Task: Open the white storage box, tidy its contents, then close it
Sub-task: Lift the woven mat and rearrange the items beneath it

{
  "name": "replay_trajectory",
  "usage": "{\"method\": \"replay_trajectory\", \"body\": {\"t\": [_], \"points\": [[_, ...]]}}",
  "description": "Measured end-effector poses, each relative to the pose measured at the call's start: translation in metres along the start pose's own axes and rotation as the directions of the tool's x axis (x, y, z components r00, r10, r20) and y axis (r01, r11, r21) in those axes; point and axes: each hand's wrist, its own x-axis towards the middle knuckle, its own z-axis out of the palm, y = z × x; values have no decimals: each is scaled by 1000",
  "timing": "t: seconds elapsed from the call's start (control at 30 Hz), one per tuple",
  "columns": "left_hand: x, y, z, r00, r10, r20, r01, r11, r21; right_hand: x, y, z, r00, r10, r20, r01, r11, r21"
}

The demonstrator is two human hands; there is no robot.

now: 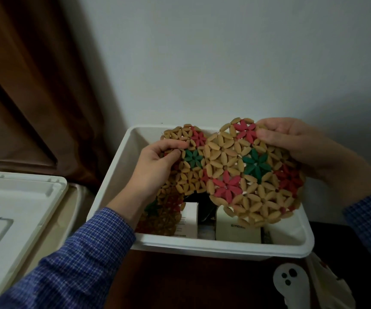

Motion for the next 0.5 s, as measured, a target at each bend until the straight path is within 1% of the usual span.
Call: {"method": "replay_trajectory", "body": {"t": [0.07,0.1,0.17,0.2,0.27,0.33,0.4,0.5], "points": [[-1,2,3,998,-21,62,21,1000,-9,6,2,6,999,-16,-35,18,999,52],[-3,4,4,991,-43,129,50,997,-51,10,5,11,996,-26,-85,33,996,83],[-8,10,6,953,-92,289,143,977,-160,19,14,24,978,-27,-209,57,989,140],[-11,13,7,934,-118,338,197,958,-209,22,19,31,962,-26,-272,68,987,145],[-14,18,8,918,-164,361,271,923,-271,27,28,42,921,-29,-389,86,988,129],[-16,20,7,913,-196,357,309,905,-294,27,33,46,878,-15,-478,89,987,132],[-15,21,5,917,-198,345,293,923,-250,26,34,47,859,-3,-512,93,984,150],[-13,18,4,930,-184,317,249,953,-176,23,33,46,860,-16,-510,116,979,165]]}}
